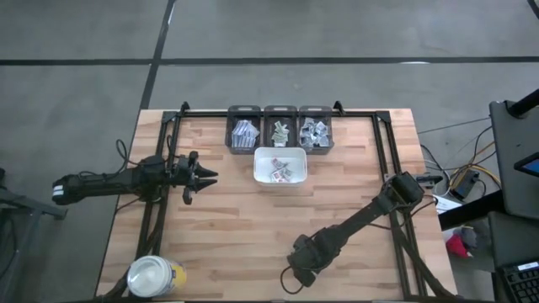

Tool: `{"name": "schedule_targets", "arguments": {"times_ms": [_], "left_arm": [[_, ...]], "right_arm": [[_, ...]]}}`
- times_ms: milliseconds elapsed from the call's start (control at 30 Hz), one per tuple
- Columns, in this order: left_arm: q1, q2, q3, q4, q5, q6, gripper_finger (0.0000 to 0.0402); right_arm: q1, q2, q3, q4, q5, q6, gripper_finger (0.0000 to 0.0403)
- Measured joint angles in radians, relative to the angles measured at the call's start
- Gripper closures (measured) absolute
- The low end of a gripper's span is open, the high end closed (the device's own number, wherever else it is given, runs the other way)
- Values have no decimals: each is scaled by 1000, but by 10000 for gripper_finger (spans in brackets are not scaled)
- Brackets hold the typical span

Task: Pick & Place First Aid Supplies
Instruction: Put the orange ointment pack into the white bin

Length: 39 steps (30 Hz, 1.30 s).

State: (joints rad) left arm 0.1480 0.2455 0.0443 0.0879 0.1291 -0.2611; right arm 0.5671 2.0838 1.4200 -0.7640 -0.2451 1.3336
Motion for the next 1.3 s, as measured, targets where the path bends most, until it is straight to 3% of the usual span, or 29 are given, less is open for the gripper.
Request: {"name": "schedule_targets", "arguments": {"times_ms": [500, 767, 1033, 1300], "left_arm": [[0, 0, 0, 0, 0, -1, 282], [0, 0, 0, 0, 0, -1, 282], [0, 0, 0, -1, 0, 20, 282], [0, 3, 0, -8, 0, 55, 282]], "right_arm": [[0, -4, -2, -99, -76, -90, 394], [2, -65, 8, -92, -164, -297, 395], [-47, -112, 60, -69, -87, -467, 395], [-171, -115, 126, -69, 32, -665, 395]]}}
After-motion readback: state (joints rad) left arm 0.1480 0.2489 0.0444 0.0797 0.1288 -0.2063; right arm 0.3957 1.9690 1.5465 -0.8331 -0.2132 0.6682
